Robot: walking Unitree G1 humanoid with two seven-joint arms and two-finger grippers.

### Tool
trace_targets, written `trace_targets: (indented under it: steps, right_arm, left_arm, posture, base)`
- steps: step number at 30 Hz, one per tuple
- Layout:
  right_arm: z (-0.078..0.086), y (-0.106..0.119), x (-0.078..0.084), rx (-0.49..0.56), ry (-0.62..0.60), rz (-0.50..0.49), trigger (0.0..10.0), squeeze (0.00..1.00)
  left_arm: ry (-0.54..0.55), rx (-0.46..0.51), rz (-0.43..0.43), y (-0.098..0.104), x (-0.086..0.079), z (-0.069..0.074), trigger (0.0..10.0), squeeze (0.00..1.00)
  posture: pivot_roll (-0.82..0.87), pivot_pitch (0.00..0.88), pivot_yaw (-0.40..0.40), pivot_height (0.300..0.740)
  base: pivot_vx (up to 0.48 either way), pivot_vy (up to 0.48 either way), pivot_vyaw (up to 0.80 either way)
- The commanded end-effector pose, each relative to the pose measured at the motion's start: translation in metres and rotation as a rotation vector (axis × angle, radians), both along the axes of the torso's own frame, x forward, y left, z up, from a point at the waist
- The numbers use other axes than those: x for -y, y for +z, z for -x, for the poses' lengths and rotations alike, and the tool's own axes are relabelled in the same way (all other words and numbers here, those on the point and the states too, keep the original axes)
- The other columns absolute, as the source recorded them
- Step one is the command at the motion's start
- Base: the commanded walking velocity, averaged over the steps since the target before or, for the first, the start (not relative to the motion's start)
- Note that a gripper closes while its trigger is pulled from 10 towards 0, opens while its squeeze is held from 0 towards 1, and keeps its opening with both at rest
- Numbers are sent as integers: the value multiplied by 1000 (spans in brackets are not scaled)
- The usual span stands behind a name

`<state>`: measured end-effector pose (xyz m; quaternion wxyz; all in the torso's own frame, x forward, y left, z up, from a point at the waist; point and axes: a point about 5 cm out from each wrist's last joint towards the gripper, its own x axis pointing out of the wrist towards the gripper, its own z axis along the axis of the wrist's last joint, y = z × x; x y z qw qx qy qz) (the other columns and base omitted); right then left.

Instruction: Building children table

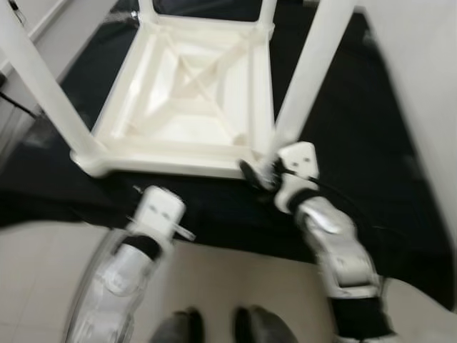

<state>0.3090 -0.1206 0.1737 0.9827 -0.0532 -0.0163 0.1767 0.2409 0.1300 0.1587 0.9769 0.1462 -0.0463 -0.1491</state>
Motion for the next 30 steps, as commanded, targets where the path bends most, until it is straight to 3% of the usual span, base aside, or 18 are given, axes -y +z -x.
trace_targets:
  steps: [1, 4, 25, 28, 30]
  right_arm:
    - [1, -8, -10, -38, 36, 0, 10000, 196]
    - [-3, -8, -10, -35, 16, 14, 10000, 129]
    - [-21, 4, -32, 9, 40, -6, 10000, 43]
    - [-32, 6, -35, 29, 17, 9, 10000, 39]
    - [-51, 11, -39, 47, -14, 22, 10000, 43]
  left_arm:
    - [9, -2, -18, -3, -3, 1, 10000, 0]
    - [7, 14, -38, -2, -1, 0, 10000, 0]
    - [4, 44, -54, 3, 1, -3, 10000, 0]
    - [-1, 49, -54, 3, 2, -3, 10000, 0]
    - [-9, 54, -53, 5, 4, -3, 10000, 0]
  posture:
    - [66, 246, -84, 740]
    - [67, 245, -83, 740]
    - [91, 229, -88, 740]
    - [92, 229, -88, 740]
    - [103, 232, -93, 740]
  base:
    - [0, 0, 0]
    - [0, 0, 0]
    - [0, 0, 0]
    - [0, 0, 0]
    - [0, 0, 0]
